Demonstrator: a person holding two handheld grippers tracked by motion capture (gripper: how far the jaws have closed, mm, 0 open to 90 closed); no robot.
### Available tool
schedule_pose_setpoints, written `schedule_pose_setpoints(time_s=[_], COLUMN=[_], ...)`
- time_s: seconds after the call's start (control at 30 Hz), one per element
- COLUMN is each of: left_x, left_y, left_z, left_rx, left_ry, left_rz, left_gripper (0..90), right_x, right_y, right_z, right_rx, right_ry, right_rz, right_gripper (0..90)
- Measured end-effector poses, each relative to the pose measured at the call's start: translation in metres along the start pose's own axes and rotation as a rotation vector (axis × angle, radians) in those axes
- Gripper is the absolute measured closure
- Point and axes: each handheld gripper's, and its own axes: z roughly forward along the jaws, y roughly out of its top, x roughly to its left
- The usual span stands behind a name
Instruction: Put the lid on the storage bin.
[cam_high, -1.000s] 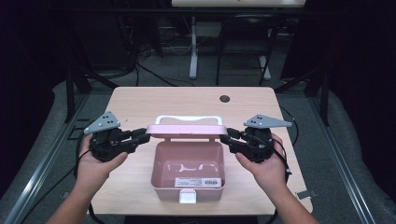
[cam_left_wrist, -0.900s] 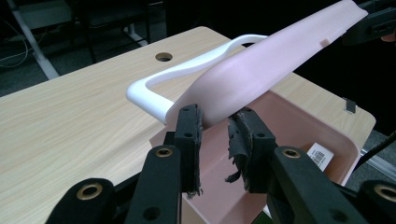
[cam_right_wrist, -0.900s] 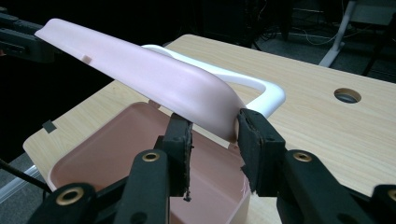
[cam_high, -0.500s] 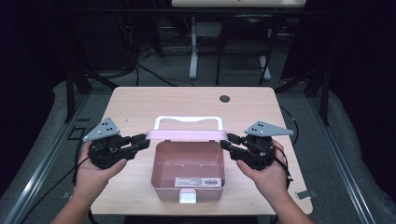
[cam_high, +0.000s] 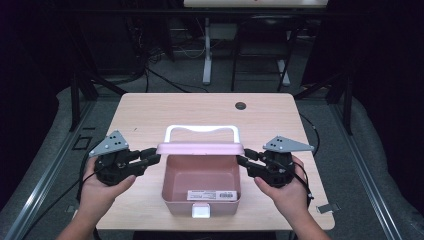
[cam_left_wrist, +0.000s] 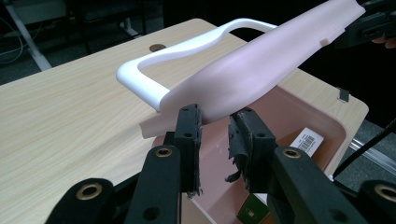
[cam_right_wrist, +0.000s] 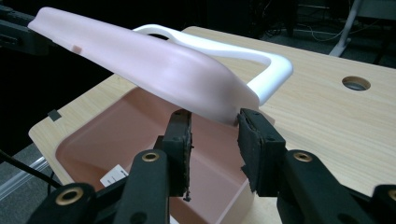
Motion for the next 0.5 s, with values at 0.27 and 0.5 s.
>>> schedule_pose_setpoints(time_s=[0.27,0.5], left_x=[-0.002,-0.003], left_y=[-0.004,-0.007], left_z=[-0.001,-0.002], left_rx=[-0.001,-0.003], left_ry=[-0.003,-0.002], left_rz=[-0.007,-0.008], left_gripper=[72.4,72.4], right_x=[-0.010,-0.019], right_y=[-0.009,-0.014], right_z=[-0.005,-0.014], right_rx=[-0.001,-0.010], right_ry=[-0.018,-0.044], right_rz=[0.032,0.053], right_gripper=[64.1,63.9])
